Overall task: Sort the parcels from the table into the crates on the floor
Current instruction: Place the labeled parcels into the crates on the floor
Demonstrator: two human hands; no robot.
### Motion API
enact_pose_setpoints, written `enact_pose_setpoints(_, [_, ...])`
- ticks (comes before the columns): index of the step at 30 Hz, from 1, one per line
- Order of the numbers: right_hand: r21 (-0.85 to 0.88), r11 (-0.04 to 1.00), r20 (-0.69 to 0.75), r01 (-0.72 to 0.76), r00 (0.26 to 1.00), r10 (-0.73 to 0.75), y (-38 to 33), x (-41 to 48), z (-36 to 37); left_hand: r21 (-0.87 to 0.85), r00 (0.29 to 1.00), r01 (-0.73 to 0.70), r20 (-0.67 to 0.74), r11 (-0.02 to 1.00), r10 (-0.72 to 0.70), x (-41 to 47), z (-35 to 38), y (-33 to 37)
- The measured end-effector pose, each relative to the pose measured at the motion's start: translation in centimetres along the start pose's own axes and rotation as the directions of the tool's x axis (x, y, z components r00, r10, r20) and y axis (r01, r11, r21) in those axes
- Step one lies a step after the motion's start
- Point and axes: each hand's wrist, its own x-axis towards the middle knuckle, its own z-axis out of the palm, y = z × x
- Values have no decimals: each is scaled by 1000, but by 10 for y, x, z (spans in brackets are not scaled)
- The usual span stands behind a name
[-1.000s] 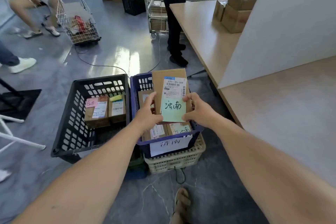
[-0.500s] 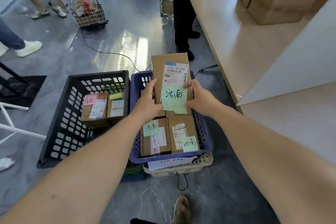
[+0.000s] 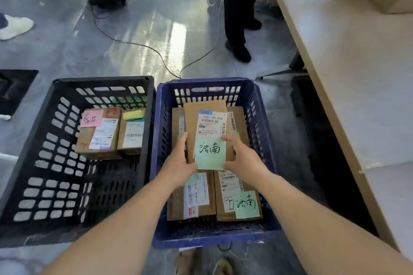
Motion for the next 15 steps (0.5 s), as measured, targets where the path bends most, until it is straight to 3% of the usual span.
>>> enact_pose_setpoints(6, [-15,1000,-18,15,1000,-15,6,78,37,71,1000,25,-12,997,-24,64,-14,-27])
enact_pose_setpoints(11, [-22,1000,-35,-10,999,9,6,135,64,194,992,-12,-119,981,36,106,-15,-35])
enact_pose_setpoints(15, [-25,1000,-66,10,998,-11,5,156,72,365,974,106,-226,925,-22,121,-1,-36])
